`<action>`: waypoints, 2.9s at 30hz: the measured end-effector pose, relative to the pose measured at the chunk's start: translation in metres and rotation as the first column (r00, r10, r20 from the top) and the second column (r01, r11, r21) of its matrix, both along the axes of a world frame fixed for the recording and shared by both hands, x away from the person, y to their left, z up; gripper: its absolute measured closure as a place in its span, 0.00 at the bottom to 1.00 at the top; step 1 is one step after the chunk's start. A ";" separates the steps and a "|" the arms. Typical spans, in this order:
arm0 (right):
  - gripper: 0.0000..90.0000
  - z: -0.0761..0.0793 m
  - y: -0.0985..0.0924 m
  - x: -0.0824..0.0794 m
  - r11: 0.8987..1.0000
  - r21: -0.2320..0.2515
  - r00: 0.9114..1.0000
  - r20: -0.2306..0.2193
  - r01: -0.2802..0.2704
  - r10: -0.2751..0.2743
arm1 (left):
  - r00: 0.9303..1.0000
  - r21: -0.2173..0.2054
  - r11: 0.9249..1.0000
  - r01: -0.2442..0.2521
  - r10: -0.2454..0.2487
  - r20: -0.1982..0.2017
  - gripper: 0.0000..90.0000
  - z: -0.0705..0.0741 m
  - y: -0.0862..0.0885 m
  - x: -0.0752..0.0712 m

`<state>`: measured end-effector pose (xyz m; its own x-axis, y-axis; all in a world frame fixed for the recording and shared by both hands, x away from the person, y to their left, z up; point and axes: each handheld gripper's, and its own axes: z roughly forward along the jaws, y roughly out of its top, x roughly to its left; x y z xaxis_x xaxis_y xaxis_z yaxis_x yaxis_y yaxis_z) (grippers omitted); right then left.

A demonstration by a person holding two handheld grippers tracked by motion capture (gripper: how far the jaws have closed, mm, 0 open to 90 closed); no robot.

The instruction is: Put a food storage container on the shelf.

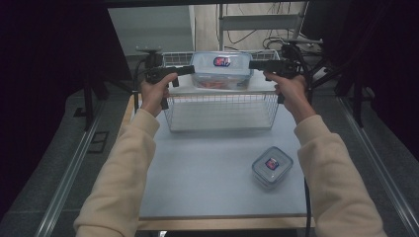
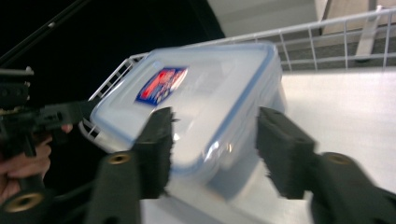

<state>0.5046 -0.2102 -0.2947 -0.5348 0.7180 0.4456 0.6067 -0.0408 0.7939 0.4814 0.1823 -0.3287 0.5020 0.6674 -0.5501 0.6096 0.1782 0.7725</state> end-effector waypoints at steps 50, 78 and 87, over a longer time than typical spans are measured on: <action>0.99 -0.055 -0.004 -0.030 0.992 0.040 0.993 0.000 -0.121 0.121 | 0.998 0.024 0.998 0.050 -0.051 0.042 0.40 -0.020 0.002 -0.058; 0.99 -0.147 -0.053 -0.125 0.979 0.038 0.979 -0.028 -0.201 0.202 | 0.989 0.048 0.988 0.145 -0.146 0.029 0.40 -0.112 -0.010 -0.154; 0.99 -0.164 -0.061 -0.146 0.978 0.003 0.976 -0.050 -0.210 0.210 | 0.987 0.061 0.985 0.159 -0.159 -0.007 0.40 -0.135 -0.017 -0.164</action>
<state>0.3585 -0.2711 -0.4583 -0.6508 0.5929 0.4743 0.6405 0.0932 0.7623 0.3170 0.1650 -0.4634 0.6032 0.6115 -0.5120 0.6278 0.0318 0.7777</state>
